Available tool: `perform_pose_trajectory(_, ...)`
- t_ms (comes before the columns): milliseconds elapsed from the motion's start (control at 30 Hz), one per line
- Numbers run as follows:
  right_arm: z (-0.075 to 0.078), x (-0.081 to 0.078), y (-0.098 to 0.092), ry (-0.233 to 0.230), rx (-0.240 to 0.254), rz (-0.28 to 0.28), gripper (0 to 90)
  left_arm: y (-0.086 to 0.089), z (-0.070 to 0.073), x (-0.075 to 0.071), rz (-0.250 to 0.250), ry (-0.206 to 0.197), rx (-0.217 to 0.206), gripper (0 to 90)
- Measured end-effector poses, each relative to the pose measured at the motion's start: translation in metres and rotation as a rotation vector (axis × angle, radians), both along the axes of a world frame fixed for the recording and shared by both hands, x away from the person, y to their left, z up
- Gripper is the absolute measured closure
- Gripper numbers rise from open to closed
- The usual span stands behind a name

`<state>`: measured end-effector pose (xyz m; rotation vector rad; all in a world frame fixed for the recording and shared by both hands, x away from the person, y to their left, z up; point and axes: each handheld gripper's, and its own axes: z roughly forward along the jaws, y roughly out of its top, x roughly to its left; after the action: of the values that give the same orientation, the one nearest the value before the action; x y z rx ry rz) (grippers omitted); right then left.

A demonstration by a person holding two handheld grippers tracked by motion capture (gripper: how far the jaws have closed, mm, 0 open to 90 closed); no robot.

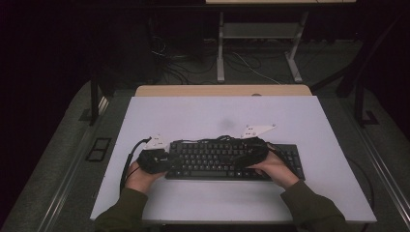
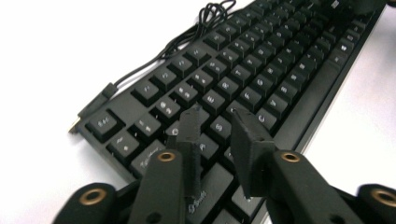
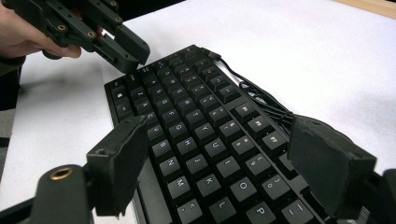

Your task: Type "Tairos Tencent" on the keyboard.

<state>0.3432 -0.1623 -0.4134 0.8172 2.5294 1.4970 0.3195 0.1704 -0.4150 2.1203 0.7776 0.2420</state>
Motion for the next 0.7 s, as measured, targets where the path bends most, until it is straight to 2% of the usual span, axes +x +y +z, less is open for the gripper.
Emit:
perform_pose_trajectory(300,-0.001,0.0,-0.003,0.004,-0.005,-0.007,19.1,-0.014,0.003,0.01,-0.013,-0.005,-0.015,72.8)
perform_pose_trajectory(367,-0.001,0.0,-0.003,0.003,-0.004,-0.006,19.0,-0.016,0.003,0.012,-0.022,-0.001,-0.007,74.3)
perform_pose_trajectory(600,-0.001,0.001,-0.004,0.003,-0.001,-0.01,19.0,-0.026,0.001,0.022,-0.051,0.003,-0.007,85.1)
perform_pose_trajectory(700,-0.002,0.002,-0.004,0.002,-0.001,-0.011,19.1,-0.032,0.001,0.026,-0.071,0.005,0.011,88.5)
